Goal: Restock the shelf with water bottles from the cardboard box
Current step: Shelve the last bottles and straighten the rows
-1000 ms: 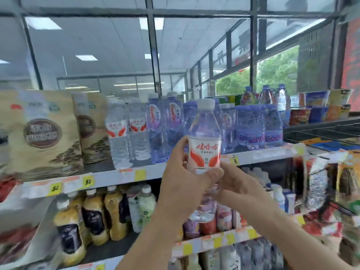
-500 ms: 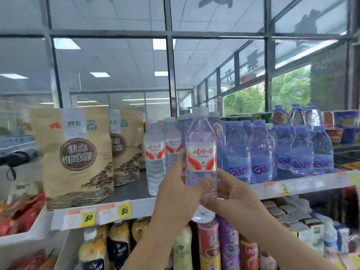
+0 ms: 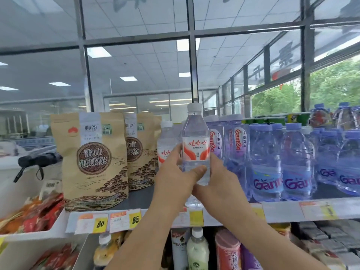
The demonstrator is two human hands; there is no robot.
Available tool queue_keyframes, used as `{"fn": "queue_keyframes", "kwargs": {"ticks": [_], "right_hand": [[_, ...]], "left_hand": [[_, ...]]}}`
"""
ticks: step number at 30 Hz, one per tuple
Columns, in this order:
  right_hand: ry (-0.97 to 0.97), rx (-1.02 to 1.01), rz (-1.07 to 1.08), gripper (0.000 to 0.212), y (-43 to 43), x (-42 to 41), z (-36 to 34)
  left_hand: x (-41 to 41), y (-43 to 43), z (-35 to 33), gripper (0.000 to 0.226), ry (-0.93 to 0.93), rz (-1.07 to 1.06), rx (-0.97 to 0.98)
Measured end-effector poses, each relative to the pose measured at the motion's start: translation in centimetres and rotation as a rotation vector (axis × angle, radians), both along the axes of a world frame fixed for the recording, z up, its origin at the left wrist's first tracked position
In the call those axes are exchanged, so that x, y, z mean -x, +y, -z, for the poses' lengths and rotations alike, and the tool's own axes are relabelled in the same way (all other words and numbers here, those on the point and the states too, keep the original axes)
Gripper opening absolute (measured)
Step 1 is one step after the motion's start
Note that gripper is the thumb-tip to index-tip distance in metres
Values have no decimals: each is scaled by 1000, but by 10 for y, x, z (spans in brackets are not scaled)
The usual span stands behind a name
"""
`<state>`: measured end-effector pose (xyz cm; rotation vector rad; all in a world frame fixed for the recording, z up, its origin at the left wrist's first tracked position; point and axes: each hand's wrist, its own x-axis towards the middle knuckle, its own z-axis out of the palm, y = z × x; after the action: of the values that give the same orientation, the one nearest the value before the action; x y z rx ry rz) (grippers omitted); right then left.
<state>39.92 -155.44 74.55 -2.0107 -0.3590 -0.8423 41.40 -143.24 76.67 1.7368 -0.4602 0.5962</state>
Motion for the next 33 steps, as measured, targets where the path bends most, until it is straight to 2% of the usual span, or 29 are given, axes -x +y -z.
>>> {"fn": "queue_keyframes", "kwargs": {"ticks": [4, 8, 14, 19, 25, 30, 33], "right_hand": [[40, -17, 38, 77, 9, -11, 4], [30, 8, 96, 63, 15, -20, 11], [9, 95, 219, 70, 18, -26, 20], [12, 119, 284, 68, 19, -25, 24], [16, 199, 350, 72, 15, -21, 34], [-13, 96, 355, 46, 12, -25, 42], [-25, 139, 395, 24, 11, -30, 42]], "left_hand": [[-5, 4, 2, 51, -20, -64, -54], [-9, 2, 10, 41, -35, -195, -89], [-14, -3, 21, 59, -78, -303, -170], [-13, -5, 29, 75, -72, -326, -178], [-16, -1, 37, 58, -96, -357, -159], [-22, 3, 42, 26, -45, -396, -151], [-25, 5, 43, 15, -10, -429, -171]]}}
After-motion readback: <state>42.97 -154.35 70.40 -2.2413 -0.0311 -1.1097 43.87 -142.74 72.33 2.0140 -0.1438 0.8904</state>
